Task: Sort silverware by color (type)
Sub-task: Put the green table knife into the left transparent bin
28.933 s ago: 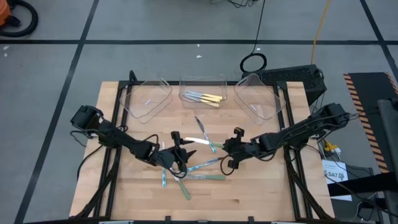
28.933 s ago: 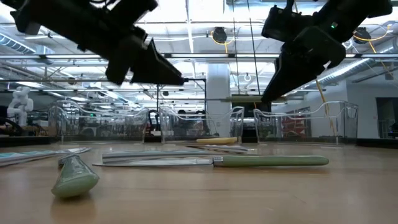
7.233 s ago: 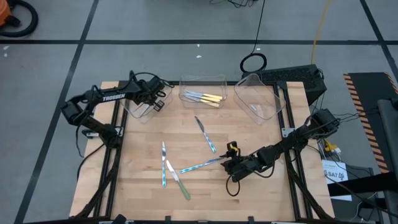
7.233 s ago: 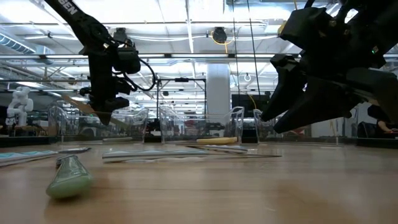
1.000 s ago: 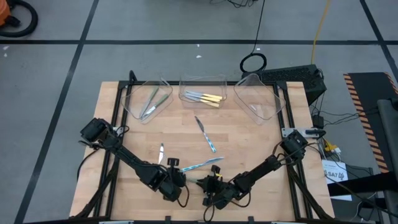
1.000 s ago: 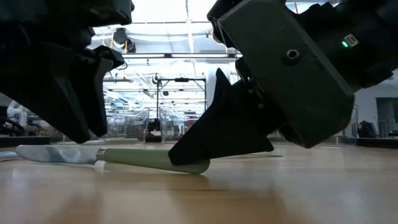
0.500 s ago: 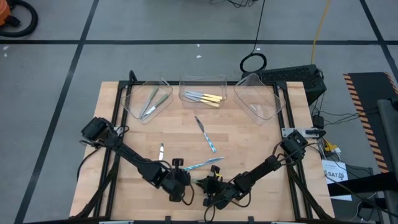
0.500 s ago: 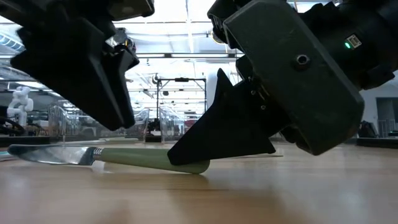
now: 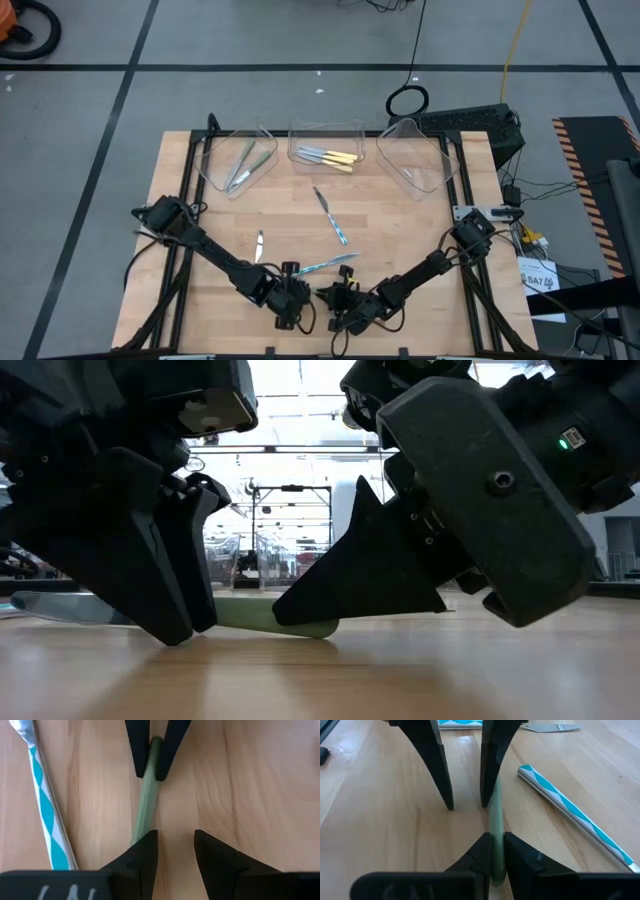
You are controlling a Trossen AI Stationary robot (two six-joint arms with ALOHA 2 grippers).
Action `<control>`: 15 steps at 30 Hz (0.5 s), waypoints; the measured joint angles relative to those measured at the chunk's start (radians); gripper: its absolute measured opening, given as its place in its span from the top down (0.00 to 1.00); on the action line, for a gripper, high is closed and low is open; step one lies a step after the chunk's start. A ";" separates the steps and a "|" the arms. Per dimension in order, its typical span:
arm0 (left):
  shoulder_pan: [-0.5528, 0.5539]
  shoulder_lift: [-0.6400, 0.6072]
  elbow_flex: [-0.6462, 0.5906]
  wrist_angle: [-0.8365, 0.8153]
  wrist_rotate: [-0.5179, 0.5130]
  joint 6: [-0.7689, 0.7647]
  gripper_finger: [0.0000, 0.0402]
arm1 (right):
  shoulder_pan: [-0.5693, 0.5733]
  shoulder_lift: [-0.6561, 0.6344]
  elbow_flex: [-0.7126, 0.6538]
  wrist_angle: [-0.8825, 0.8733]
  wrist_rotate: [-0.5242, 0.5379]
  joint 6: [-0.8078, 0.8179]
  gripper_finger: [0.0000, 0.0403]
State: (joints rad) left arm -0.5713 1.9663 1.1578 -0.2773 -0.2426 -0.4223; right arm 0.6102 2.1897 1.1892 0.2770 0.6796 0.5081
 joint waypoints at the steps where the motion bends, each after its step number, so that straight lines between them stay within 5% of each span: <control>1: 0.000 0.005 0.001 0.002 -0.005 -0.001 0.66 | 0.000 0.000 0.000 -0.001 0.000 -0.003 0.91; 15: -0.024 -0.039 0.008 0.019 -0.105 0.014 0.75 | 0.000 0.000 0.000 0.000 -0.002 -0.021 0.91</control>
State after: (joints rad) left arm -0.5952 1.9270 1.1659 -0.2586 -0.3480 -0.4085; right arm 0.6106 2.1897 1.1892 0.2770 0.6773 0.4875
